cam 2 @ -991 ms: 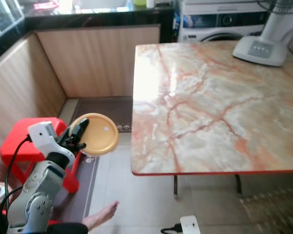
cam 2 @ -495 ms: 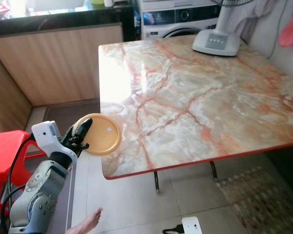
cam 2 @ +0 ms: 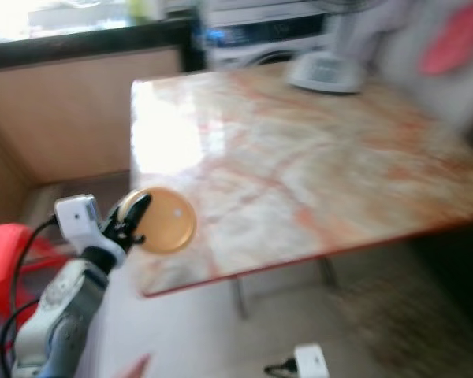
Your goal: Restocking fridge
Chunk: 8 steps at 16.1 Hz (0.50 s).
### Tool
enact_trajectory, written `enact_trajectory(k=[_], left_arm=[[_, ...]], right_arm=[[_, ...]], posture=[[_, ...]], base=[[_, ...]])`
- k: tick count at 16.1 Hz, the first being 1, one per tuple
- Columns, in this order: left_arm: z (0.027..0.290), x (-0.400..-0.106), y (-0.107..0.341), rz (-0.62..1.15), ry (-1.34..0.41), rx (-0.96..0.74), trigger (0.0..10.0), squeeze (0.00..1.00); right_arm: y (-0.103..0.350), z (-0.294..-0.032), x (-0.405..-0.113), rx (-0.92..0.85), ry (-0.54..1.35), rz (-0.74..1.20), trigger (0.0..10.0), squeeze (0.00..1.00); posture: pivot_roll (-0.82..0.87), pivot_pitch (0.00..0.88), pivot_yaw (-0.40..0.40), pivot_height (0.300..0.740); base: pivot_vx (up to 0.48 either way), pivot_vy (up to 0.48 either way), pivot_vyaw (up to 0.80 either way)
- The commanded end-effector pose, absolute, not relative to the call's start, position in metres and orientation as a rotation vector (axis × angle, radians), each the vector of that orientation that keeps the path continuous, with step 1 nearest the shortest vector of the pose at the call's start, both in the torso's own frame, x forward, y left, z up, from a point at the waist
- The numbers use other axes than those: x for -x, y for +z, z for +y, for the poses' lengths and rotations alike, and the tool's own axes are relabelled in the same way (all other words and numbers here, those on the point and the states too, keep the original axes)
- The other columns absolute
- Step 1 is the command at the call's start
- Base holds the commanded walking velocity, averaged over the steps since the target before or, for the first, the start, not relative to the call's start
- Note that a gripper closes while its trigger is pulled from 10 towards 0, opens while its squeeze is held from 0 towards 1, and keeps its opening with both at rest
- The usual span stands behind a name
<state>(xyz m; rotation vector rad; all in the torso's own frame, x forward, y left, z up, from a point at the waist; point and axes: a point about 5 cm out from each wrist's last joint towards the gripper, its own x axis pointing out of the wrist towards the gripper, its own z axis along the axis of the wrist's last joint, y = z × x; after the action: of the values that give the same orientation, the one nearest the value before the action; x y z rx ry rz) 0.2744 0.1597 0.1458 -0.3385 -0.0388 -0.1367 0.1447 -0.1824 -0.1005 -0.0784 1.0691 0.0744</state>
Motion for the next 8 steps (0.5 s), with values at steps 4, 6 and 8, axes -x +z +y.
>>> enact_trajectory(k=[4,6,8], left_arm=[[0.1599,-0.2753,0.148,-0.05,-0.14,0.334,10.0,0.0],[0.1607,-0.2754,0.1484,-0.055,-0.133,0.34,10.0,0.0],[0.1612,-0.2759,0.1481,-0.049,-0.133,0.323,10.0,0.0]], right_arm=[[-0.1024,-0.1799,-0.1405,0.081,0.083,1.087,10.0,0.0],[-0.1025,-0.1797,-0.1405,0.082,0.084,1.088,10.0,0.0],[-0.1026,-0.1794,-0.1404,0.083,0.086,1.089,10.0,0.0]], posture=[[0.09,0.015,0.061,0.74],[0.09,0.015,0.061,0.74],[0.09,0.015,0.061,0.74]], base=[[0.0,0.0,-0.8],[0.0,0.0,0.0],[0.0,0.0,0.0]])
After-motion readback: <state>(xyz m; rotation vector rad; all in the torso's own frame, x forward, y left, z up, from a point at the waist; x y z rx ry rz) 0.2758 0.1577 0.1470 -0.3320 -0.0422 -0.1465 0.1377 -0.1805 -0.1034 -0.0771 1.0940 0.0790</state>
